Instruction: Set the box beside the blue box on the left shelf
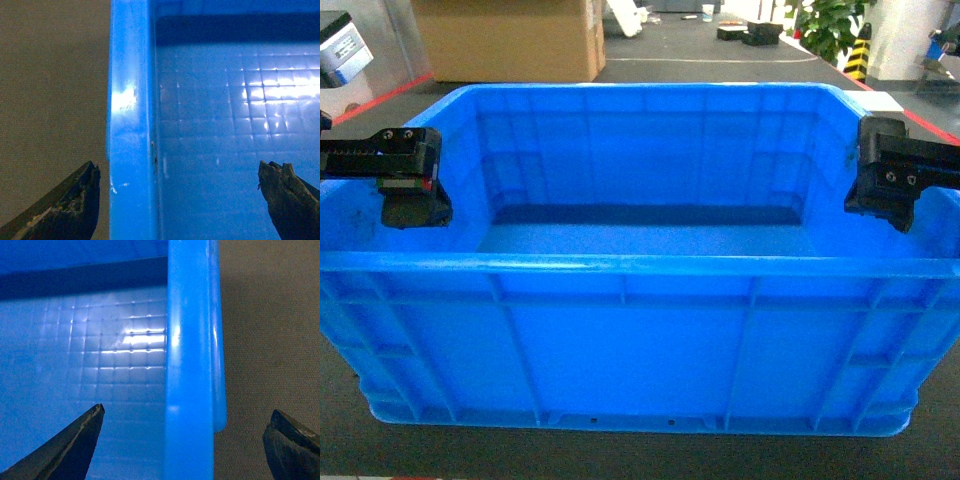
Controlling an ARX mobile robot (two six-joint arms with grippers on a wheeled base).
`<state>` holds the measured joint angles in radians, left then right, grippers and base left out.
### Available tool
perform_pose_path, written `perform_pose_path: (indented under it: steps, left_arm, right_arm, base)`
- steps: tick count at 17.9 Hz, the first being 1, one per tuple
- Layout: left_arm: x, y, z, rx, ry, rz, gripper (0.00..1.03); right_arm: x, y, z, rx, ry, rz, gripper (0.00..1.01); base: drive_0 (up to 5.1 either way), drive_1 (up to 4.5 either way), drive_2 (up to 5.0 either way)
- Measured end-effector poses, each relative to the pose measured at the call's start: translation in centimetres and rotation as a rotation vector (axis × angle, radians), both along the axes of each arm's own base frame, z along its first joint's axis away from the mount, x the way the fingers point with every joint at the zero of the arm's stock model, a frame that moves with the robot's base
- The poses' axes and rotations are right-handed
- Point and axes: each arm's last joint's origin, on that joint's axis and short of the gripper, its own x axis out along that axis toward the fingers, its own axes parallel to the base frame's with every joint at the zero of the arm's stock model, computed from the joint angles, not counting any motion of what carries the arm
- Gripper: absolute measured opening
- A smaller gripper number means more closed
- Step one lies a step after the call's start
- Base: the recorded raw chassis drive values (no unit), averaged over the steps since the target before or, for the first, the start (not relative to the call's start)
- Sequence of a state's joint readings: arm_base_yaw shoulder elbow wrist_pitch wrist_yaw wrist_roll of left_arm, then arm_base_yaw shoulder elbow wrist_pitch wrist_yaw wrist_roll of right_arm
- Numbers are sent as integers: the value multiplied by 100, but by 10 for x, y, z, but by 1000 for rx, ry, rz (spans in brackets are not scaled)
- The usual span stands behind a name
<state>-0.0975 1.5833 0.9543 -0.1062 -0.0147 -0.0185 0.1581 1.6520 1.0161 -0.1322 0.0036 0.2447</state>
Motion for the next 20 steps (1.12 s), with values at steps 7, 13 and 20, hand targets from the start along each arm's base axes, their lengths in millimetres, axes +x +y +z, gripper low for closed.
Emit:
perform_pose_path:
  steps: [7, 13, 20]
  left_arm:
    - [0, -1, -7, 6, 35, 10, 61]
    - [-4, 0, -5, 29, 9, 39, 11]
    - [-36, -6, 48, -17, -247, 70, 7]
  right_arm:
    - [1, 0, -4, -8, 12, -14, 60]
    - [0, 7, -2, -41, -7, -15, 21]
    - [-22, 13, 49, -43, -270, -57, 19]
  base:
    - [0, 0, 0]
    - [0, 0, 0]
    - [0, 0, 0]
